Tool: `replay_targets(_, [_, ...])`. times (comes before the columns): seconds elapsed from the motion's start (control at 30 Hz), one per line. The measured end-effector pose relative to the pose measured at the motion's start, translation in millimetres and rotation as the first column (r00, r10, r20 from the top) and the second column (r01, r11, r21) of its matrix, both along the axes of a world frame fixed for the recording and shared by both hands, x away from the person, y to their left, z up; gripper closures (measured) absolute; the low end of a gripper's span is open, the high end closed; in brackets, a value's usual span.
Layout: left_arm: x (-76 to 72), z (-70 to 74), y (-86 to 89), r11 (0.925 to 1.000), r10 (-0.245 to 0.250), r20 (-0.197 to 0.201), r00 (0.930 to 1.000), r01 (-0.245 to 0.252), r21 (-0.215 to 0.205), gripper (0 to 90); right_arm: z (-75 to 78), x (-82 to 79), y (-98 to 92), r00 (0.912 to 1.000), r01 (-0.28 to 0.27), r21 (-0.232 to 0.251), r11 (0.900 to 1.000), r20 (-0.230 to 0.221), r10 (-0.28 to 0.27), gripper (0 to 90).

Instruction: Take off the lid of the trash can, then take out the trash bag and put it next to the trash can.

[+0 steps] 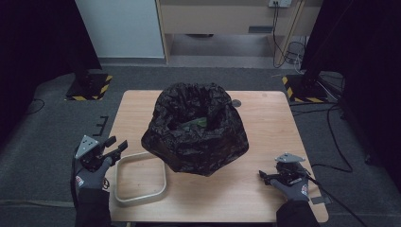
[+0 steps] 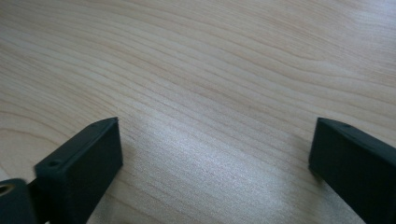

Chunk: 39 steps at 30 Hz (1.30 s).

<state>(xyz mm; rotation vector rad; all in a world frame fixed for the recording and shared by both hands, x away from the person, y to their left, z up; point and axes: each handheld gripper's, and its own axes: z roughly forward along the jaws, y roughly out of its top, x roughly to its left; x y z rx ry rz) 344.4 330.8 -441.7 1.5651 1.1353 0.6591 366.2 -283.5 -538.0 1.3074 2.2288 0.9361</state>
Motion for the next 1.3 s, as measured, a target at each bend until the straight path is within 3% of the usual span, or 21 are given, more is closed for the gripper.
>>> replay_targets(0.27, [-6.8,25.3,-14.4,0.9995,-0.022,0.064,0.9977,0.023,-0.02,40.3,1.9,-3.8,-0.7,0.9996,0.0,0.036,0.999,0.03,-0.001,26.3])
replay_targets(0.43, [-11.9,37.5,-22.7,0.9992,-0.033,0.092,0.9952,0.035,-0.021,39.1,6.7,-3.6,-1.2,0.9994,0.013,0.051,0.999,0.03,-0.014,31.6])
replay_targets(0.73, [-15.9,48.4,-29.9,0.9991,-0.03,0.114,0.9931,0.033,-0.027,38.8,30.7,-6.8,-0.4,0.9927,0.03,0.128,0.991,0.112,-0.045,29.6])
replay_targets(1.03, [-13.0,59.0,-32.4,0.9987,-0.037,0.146,0.9886,0.042,-0.029,38.8,48.5,-11.9,1.6,0.9818,0.041,0.158,0.987,0.177,-0.069,28.5])
replay_targets(1.3, [-12.2,67.5,-36.4,0.9981,-0.045,0.171,0.9842,0.051,-0.034,37.4,70.4,-14.8,3.9,0.9648,0.03,0.215,0.976,0.249,-0.085,28.3])
